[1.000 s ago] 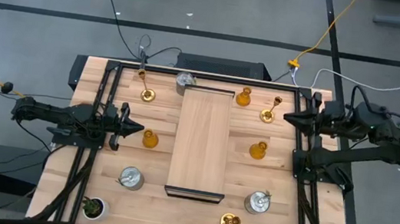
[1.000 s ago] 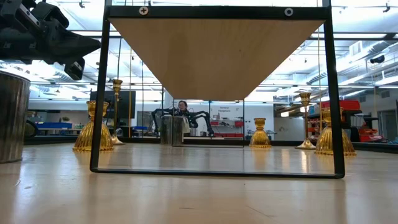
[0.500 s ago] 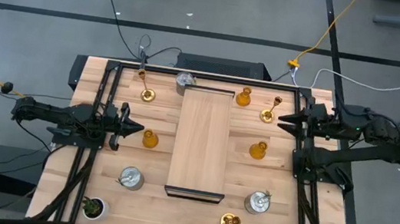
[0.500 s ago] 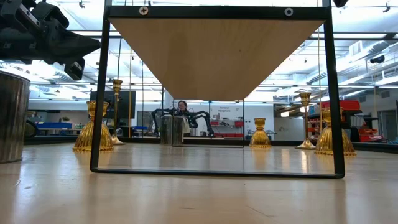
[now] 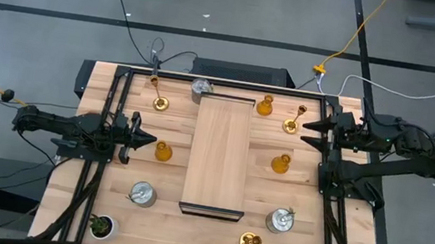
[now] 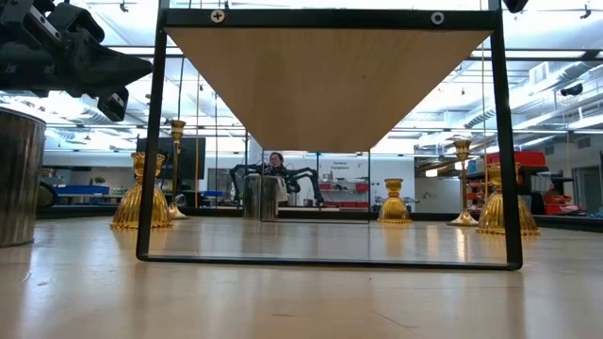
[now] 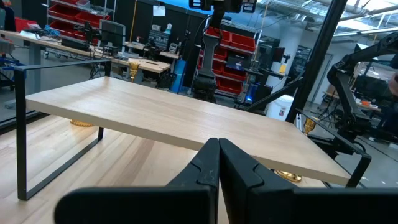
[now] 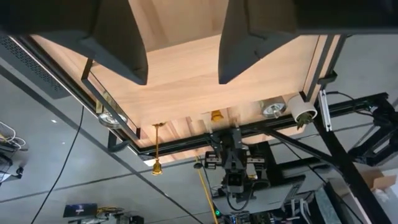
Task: Pick & Place candle stick holders
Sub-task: Put the bottom right glass candle holder on the shelf
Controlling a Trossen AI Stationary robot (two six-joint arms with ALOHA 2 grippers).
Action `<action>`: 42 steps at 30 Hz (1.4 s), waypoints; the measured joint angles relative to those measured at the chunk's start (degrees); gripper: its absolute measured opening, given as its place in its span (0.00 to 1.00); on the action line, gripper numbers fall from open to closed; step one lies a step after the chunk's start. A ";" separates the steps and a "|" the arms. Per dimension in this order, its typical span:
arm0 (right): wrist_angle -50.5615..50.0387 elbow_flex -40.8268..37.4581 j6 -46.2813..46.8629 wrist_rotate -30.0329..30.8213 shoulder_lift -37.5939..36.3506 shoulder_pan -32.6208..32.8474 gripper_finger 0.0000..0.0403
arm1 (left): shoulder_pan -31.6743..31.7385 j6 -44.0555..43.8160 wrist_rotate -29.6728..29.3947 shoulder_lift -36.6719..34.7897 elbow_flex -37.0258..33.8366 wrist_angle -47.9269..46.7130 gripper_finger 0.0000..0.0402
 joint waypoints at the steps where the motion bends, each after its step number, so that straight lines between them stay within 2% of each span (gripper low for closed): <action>1: 0.12 -0.01 -0.49 0.00 0.00 0.00 0.51 | 0.00 0.02 0.00 0.01 -0.01 0.00 0.02; 9: 2.84 -0.02 -1.28 -0.04 0.00 -0.02 0.53 | -0.02 0.02 0.00 0.00 0.00 0.00 0.02; 31: 0.12 -0.02 -0.01 1.47 2.62 -0.02 0.54 | 0.01 0.00 0.00 0.00 0.00 0.00 0.02; 35: -2.39 -0.02 1.44 1.02 4.25 -0.02 0.59 | 0.00 0.01 0.00 0.02 0.00 0.00 0.02; 42: -5.46 -0.02 2.84 1.53 7.11 -0.02 0.74 | 0.00 0.02 0.00 0.02 0.00 0.00 0.02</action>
